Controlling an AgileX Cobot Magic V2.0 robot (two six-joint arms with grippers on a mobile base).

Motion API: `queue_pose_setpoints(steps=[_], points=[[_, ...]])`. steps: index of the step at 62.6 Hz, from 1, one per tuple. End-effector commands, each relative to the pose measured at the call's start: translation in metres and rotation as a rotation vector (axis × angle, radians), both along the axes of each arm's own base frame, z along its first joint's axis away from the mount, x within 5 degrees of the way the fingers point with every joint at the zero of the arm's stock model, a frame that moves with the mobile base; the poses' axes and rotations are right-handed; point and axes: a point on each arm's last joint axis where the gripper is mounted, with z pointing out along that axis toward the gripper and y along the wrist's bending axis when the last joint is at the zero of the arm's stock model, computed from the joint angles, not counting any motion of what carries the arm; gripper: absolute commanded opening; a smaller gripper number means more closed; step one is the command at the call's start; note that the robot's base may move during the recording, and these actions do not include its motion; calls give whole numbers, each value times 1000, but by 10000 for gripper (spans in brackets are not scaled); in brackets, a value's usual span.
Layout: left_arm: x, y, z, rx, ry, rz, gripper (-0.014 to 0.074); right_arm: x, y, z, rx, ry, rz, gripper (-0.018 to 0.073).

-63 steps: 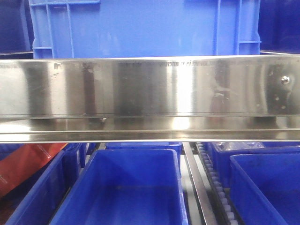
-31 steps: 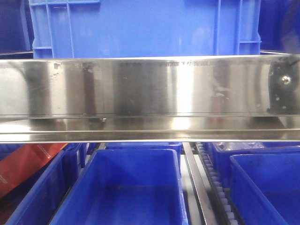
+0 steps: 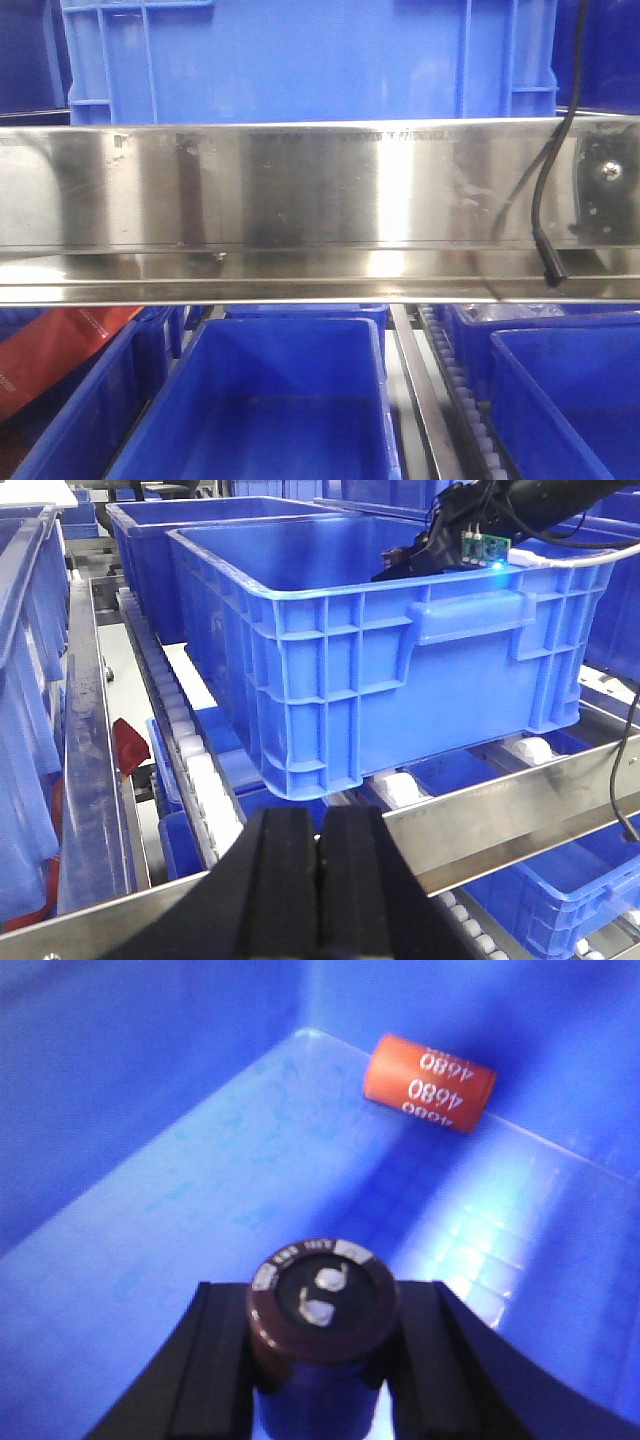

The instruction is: Place cylindrical capacitor in blue bin on shelf

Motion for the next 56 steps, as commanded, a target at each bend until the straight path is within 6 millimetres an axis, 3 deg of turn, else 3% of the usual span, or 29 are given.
queue_pose_setpoints(steps=[1, 12, 17, 21, 27, 33, 48, 52, 56], points=[[-1, 0, 0, -14, -8, 3, -111, 1, -2, 9, 17, -42, -4, -25], [-1, 0, 0, -16, -7, 3, -111, -1, -2, 8, 13, -18, 1, 461], [-1, 0, 0, -16, -7, 3, -111, -3, -3, 11, 17, -20, 1, 568], [-1, 0, 0, -16, -7, 3, -111, -5, -4, 14, 19, -19, 3, 568], [-1, 0, 0, -16, -7, 3, -111, -13, -8, 27, 32, -41, 4, 535], [-1, 0, 0, -16, -7, 3, -111, -24, -14, 44, 47, -69, 6, 442], [-1, 0, 0, -16, -7, 3, -111, -82, -46, 104, 72, -111, 24, -77], [-1, 0, 0, -16, -7, 3, -111, -103, -58, 119, 93, -147, 24, -169], [-1, 0, 0, -16, -7, 3, -111, -120, -69, 127, 95, -186, 17, -158]])
